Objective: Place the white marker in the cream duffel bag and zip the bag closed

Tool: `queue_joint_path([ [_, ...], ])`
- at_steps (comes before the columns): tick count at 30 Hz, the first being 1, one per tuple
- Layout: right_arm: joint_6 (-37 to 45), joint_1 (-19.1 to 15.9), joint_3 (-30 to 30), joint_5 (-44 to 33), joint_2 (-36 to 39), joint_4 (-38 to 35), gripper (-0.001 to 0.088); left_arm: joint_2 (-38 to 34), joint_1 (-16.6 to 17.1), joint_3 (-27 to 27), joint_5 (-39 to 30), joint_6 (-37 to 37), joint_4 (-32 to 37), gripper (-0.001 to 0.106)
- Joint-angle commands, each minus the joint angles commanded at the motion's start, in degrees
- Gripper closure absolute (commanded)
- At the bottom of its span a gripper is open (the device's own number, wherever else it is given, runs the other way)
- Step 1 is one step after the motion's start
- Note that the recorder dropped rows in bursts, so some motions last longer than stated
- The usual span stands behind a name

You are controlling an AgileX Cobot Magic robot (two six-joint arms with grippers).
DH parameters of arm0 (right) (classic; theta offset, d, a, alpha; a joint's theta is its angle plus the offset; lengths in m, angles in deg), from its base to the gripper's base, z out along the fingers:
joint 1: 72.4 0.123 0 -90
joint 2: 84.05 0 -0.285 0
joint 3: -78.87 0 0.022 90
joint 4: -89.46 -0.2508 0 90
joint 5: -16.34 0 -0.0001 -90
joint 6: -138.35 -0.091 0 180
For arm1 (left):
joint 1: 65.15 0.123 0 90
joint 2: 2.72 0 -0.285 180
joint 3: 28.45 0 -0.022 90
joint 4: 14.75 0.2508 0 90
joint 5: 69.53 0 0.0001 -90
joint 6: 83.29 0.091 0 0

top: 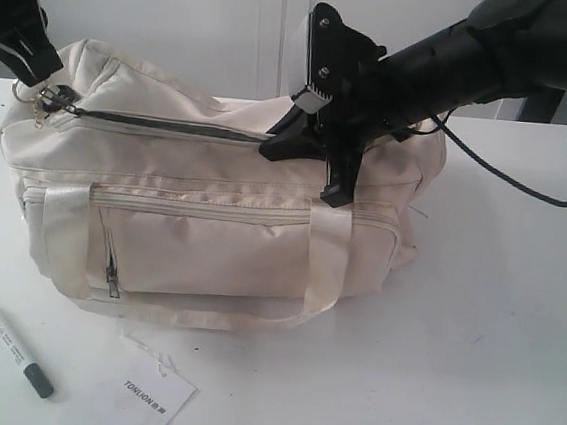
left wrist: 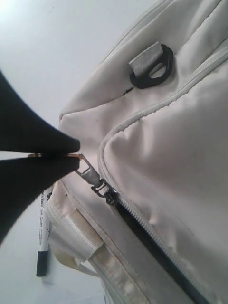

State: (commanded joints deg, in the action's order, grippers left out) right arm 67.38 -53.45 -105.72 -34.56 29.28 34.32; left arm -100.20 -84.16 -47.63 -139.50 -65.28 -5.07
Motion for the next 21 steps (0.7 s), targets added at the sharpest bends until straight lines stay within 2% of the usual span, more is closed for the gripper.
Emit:
queue_joint_path([
  [5,0.0,0.0,0.0,0.0,0.0,0.0,0.0868,0.2,0.1,0.0,0.0,0.3,0.7,0.105],
  [15,0.0,0.0,0.0,0.0,0.0,0.0,0.0868,1.0,2.9,0.0,0.0,0.3,-0.1,0.105],
  [21,0.0,0.0,0.0,0.0,0.0,0.0,0.0868,1.1,2.9,0.0,0.0,0.5,-0.3,0.105],
])
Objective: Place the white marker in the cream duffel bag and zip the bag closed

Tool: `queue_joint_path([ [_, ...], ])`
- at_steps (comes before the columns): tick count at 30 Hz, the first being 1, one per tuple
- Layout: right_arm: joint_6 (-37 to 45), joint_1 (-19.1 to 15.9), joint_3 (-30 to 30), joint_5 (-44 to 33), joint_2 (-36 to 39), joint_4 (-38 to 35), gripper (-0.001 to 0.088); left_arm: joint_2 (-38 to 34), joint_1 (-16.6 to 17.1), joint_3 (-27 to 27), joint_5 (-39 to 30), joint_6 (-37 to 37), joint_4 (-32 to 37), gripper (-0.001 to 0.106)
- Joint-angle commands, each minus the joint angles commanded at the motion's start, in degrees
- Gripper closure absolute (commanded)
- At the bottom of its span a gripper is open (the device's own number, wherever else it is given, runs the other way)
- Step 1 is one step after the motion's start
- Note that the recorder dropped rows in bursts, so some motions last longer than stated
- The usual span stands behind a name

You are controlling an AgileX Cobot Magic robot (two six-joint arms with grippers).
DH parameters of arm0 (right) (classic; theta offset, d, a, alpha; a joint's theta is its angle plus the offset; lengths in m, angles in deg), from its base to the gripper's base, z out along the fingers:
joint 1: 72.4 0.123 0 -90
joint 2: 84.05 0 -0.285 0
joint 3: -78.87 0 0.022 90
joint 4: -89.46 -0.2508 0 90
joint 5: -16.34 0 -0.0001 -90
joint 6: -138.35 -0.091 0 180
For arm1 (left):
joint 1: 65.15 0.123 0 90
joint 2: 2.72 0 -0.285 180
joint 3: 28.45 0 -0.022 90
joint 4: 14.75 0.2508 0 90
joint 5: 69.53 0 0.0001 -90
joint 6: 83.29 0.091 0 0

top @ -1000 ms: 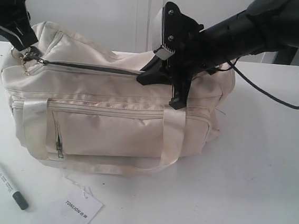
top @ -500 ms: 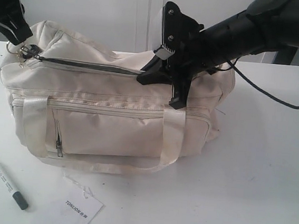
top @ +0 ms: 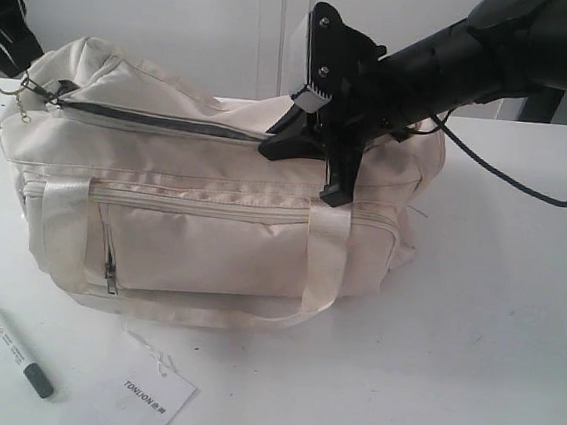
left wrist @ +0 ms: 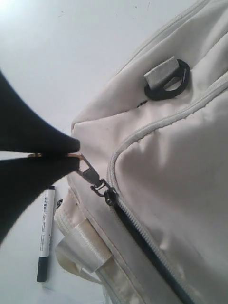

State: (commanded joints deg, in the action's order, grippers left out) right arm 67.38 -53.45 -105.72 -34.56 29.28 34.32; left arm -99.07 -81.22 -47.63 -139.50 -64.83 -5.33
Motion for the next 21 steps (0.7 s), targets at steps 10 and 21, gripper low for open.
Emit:
queue_joint_path([
  [10,0.0,0.0,0.0,-0.1,0.0,0.0,0.0868,0.0,0.1,0.0,0.0,1.0,0.1,0.105],
  [21,-0.4,0.0,0.0,-0.5,0.0,0.0,0.0868,0.0,0.1,0.9,0.0,2.0,0.5,0.105],
])
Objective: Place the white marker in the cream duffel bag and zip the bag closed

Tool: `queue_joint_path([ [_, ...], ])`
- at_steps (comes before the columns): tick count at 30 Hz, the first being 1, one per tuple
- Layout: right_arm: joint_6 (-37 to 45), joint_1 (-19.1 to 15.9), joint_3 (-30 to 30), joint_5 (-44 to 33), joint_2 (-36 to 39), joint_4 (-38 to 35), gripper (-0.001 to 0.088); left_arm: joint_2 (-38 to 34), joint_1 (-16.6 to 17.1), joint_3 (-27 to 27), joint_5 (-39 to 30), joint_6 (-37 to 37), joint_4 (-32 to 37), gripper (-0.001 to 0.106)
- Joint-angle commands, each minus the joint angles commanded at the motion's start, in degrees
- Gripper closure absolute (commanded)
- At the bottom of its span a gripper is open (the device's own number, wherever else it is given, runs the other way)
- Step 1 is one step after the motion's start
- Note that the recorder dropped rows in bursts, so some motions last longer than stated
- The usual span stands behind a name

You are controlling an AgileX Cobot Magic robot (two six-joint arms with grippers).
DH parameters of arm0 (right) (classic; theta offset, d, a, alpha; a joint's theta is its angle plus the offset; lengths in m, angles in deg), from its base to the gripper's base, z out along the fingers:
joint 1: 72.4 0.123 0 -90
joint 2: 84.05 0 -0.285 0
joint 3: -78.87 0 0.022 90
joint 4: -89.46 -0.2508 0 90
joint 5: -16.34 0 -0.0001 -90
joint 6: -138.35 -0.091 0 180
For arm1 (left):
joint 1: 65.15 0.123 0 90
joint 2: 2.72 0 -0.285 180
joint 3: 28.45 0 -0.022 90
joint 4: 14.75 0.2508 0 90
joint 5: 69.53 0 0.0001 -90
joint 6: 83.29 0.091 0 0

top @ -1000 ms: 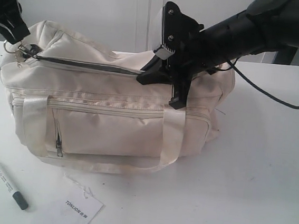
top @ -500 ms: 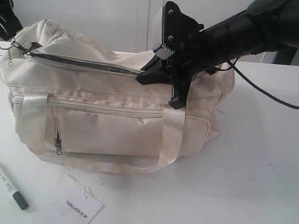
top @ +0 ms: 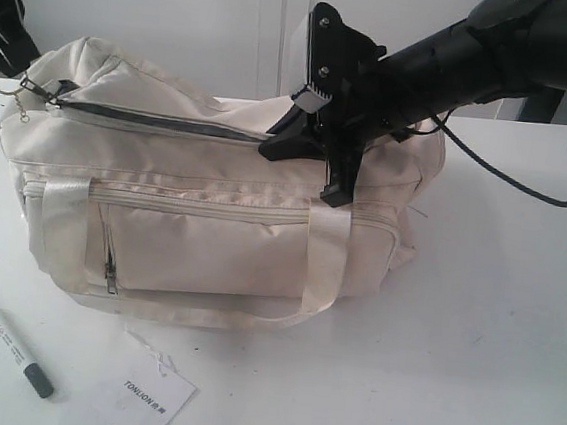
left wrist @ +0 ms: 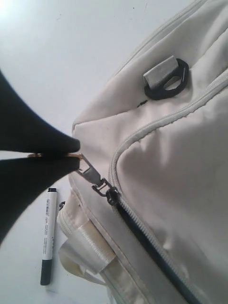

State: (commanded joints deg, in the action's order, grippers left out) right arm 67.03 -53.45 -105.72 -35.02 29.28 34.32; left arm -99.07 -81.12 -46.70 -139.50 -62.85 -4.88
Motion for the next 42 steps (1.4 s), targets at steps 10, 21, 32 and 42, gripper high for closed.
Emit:
queue_joint_path([
  [10,-0.1,0.0,0.0,-0.2,0.0,0.1,0.0868,0.0,0.0,0.8,0.0,0.1,0.7,0.105],
  [21,-0.9,0.0,0.0,-0.2,-0.3,1.0,0.0868,0.0,4.7,0.8,0.0,0.1,-3.1,0.105],
  [32,-0.9,0.0,0.0,-0.2,-0.3,1.0,0.0868,0.0,5.0,0.8,0.0,0.6,-3.2,0.105],
  [42,-0.9,0.0,0.0,-0.2,-0.4,1.0,0.0868,-0.1,7.3,0.8,0.3,1.2,-3.4,0.105],
])
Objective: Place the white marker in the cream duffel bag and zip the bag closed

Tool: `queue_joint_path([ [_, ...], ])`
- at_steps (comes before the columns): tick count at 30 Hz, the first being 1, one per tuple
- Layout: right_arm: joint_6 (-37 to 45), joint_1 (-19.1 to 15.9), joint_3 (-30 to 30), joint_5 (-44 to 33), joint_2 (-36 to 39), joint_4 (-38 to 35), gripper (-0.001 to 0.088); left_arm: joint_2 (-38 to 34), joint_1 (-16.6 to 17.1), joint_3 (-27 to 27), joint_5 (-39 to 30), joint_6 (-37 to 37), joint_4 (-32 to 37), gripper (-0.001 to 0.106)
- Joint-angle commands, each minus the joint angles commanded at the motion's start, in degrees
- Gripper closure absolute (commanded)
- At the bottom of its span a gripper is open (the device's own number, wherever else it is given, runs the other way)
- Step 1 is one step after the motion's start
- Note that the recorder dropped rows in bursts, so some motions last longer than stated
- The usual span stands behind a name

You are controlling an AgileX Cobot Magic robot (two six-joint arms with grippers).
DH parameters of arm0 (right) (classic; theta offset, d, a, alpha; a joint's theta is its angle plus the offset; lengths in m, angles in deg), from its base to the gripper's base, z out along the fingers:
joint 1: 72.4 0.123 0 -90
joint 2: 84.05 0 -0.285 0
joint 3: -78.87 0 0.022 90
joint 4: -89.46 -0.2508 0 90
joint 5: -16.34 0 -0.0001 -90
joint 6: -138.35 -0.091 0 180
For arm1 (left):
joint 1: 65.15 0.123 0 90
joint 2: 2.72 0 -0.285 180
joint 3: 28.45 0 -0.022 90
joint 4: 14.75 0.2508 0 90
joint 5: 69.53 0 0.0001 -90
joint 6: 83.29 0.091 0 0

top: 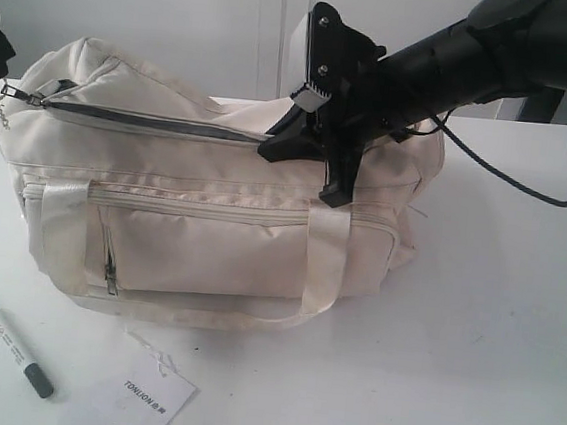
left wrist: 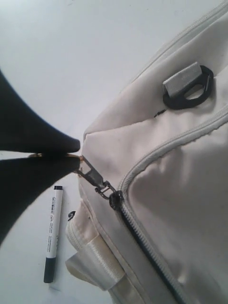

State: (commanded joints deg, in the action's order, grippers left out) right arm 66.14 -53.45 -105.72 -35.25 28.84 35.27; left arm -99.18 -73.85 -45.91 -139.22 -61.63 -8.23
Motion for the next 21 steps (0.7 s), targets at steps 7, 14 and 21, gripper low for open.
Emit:
queue_joint_path([
  [7,0.0,0.0,0.0,0.0,0.0,0.0,0.0868,-0.1,1.4,0.0,2.7,0.2,-2.2,0.105],
  [14,0.0,0.0,0.0,-1.3,0.0,0.6,0.0868,-2.3,1.4,0.0,3.9,0.6,-2.2,0.105],
  [21,0.0,0.0,0.0,-1.5,0.0,2.3,0.0868,-3.8,1.4,0.0,5.5,-0.7,-2.7,0.105],
])
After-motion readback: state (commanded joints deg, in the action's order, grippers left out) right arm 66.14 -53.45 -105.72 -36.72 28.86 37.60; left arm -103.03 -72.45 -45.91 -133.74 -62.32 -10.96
